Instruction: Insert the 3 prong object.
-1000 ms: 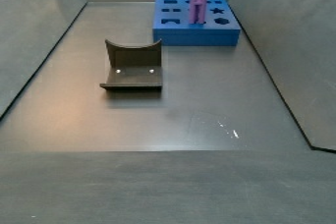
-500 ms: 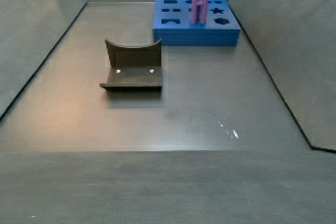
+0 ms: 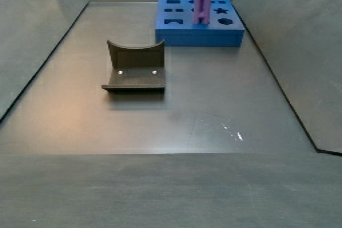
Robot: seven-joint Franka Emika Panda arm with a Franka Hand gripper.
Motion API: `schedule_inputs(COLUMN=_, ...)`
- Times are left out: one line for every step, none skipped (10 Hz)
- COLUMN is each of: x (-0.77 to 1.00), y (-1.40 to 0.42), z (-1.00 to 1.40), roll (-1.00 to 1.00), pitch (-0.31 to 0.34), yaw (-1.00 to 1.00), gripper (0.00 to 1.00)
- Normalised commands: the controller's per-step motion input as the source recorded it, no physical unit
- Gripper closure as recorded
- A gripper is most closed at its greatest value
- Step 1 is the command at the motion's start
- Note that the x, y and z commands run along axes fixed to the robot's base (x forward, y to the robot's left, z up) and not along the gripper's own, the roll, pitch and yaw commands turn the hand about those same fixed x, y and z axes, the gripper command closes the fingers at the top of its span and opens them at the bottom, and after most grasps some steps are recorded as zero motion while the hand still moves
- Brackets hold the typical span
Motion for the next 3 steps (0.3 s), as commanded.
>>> schedule_inputs(x=0.06, y=-0.03, z=-0.29, roll=0.0, pitch=-0.001, yaw=-0.05, gripper=1.0)
schedule_inputs(x=0.0, y=0.0, z=0.0, roll=0.0, pitch=-0.006, yaw=0.0, gripper=1.0)
schedule_inputs(x=0.0, y=0.0, z=0.0, roll=0.0, pitch=0.0, yaw=0.0, gripper=1.0)
